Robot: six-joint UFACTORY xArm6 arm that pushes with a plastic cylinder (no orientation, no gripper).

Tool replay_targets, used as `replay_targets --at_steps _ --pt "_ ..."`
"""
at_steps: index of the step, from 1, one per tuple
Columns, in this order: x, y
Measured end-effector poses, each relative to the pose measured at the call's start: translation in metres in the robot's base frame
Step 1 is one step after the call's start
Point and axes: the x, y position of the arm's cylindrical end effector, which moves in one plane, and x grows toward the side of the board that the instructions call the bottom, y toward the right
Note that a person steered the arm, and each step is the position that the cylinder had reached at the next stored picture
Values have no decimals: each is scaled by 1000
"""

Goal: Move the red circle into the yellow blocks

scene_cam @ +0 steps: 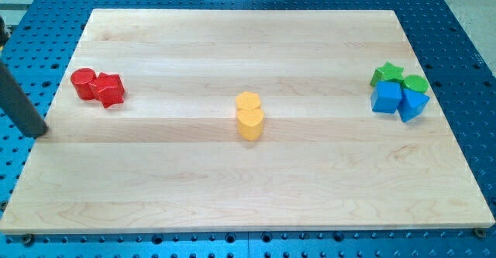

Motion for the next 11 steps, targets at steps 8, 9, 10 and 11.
replay_targets --at_steps 8,9,10,11 --pt "-94 60" --pt "-87 116" --pt "-85 142" --pt "-84 149"
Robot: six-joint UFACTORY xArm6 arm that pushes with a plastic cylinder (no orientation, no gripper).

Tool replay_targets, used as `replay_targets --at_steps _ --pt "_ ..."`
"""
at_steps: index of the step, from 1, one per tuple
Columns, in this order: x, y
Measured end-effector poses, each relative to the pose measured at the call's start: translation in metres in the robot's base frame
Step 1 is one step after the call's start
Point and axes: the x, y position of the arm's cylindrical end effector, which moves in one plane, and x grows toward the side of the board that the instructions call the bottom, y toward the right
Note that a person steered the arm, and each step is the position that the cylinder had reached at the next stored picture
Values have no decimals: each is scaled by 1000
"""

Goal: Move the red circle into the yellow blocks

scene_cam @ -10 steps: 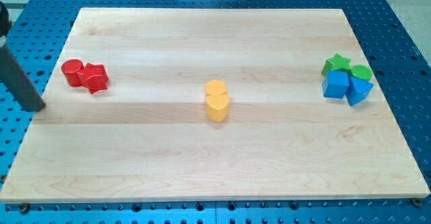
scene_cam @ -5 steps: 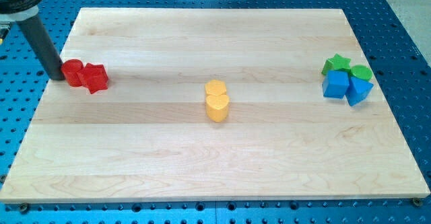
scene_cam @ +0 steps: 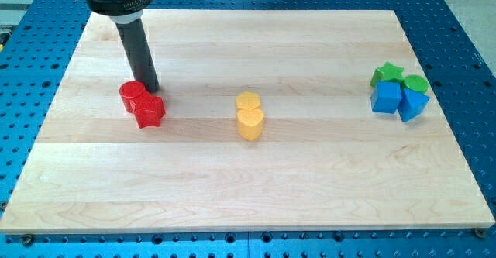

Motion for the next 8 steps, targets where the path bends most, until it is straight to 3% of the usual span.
replay_targets --at_steps 2,3,6,7,8 --pt "-15 -51" --pt "-1 -43" --pt "7 48" --pt "6 50" --pt "4 5"
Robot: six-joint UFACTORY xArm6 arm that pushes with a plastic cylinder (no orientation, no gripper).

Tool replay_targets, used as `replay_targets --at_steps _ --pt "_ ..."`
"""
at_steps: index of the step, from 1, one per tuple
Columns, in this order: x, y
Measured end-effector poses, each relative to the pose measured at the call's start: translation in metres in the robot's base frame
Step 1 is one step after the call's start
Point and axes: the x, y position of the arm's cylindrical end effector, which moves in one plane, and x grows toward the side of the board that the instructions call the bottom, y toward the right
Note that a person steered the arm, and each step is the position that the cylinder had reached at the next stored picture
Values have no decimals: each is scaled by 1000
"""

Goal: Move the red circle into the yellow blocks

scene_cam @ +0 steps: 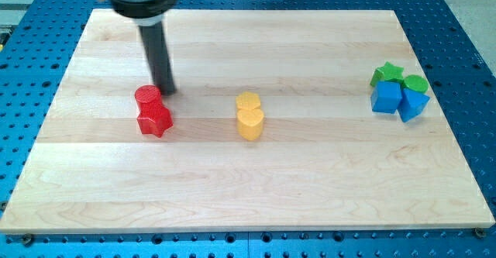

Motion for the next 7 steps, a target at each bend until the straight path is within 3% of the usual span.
replay_targets --at_steps 2,3,5,7 --pt "22 -73" --pt "43 -56" --pt "27 59" --pt "27 131"
